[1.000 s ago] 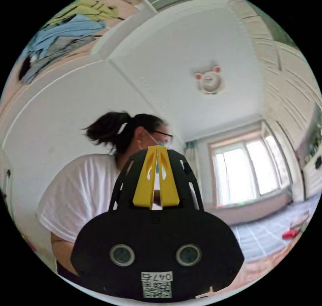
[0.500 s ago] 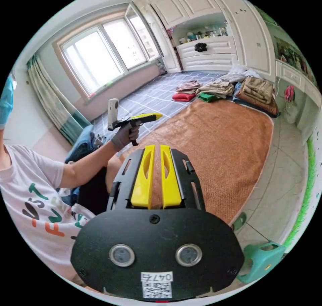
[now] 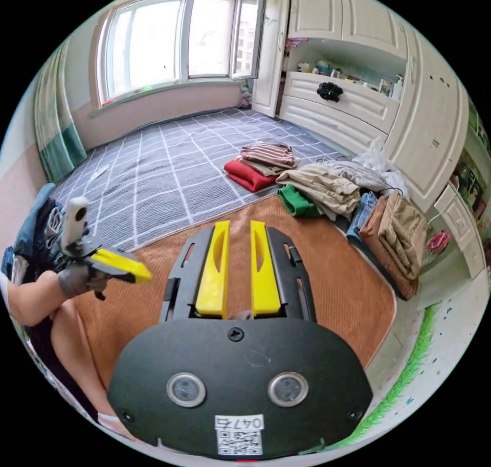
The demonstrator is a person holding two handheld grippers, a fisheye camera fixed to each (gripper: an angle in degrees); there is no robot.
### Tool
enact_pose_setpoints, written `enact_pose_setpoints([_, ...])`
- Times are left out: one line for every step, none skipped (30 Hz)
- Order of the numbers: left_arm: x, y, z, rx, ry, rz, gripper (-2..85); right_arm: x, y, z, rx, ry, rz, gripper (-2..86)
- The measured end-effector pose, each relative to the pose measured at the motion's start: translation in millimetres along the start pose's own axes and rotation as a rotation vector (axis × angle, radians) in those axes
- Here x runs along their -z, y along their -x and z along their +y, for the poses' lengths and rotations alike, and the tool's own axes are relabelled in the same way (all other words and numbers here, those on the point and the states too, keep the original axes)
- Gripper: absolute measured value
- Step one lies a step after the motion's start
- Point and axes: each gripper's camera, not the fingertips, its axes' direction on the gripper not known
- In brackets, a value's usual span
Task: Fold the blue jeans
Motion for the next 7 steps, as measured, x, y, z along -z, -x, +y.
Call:
enact_pose_setpoints([-2.3,3.4,-1.7,0.003,0.005,0.007,-1.0,-16.0,-5.7,-15.2,0.012,0.005,0.019,4.0])
enact_pose_setpoints([-7.6,9.8,-5.1,0.006,0.018,0.021,-1.0,-47.9,-16.5,-44.6,0.032,0.014,0.065,4.8])
enact_pose_setpoints([-13.3,15.6,-8.3,0.008,0.037,0.029,-1.0,-79.8,-26.7,-72.8,0.057,0.027,0.112,5.5])
enact_pose_setpoints([-16.1,18.2,-9.8,0.009,0.045,0.032,-1.0,-95.5,-32.1,-86.3,0.059,0.037,0.139,5.9])
enact_pose_setpoints([-21.7,23.4,-12.8,0.011,0.062,0.040,-1.0,-125.1,-44.0,-112.2,0.043,0.056,0.175,6.4])
enact_pose_setpoints([-26.9,28.5,-15.9,0.015,0.075,0.055,-1.0,-152.1,-54.2,-135.7,0.038,0.075,0.178,6.8])
enact_pose_setpoints([-29.4,30.9,-17.3,0.017,0.079,0.063,-1.0,-165.0,-58.0,-146.6,0.039,0.087,0.180,6.8])
